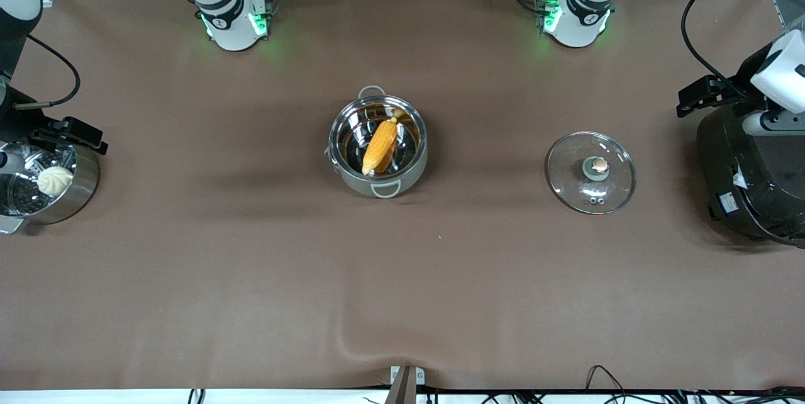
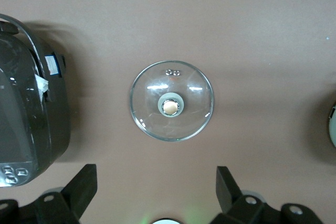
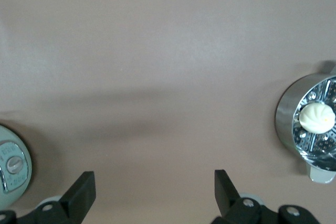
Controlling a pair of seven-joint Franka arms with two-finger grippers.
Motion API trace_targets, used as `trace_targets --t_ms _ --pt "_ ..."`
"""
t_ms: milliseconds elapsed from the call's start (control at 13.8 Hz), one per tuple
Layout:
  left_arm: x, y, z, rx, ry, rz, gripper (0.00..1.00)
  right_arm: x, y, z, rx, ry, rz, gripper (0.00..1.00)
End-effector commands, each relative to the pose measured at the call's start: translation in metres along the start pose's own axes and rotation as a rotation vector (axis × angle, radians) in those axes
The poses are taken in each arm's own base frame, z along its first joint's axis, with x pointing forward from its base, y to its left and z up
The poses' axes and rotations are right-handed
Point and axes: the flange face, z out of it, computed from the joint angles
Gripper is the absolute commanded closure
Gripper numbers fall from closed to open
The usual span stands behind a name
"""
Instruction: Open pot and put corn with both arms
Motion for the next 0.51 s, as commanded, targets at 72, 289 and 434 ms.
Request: trace_targets --t_ms 72,289,434 --pt "-0.008 -0.003 -0.013 0.038 -0.006 0.010 0.00 -0.011 -0.004 -0.002 0.009 -0.035 0.009 0.00" --pt "-0.007 -0.002 -0.025 0.022 0.021 0.009 0.00 -0.012 -0.010 -0.004 0.023 -0.031 0.020 0.00" --pt "-0.006 0.001 -0.024 0.022 0.018 0.012 0.00 -0.012 -0.013 -0.007 0.056 -0.027 0.040 0.00"
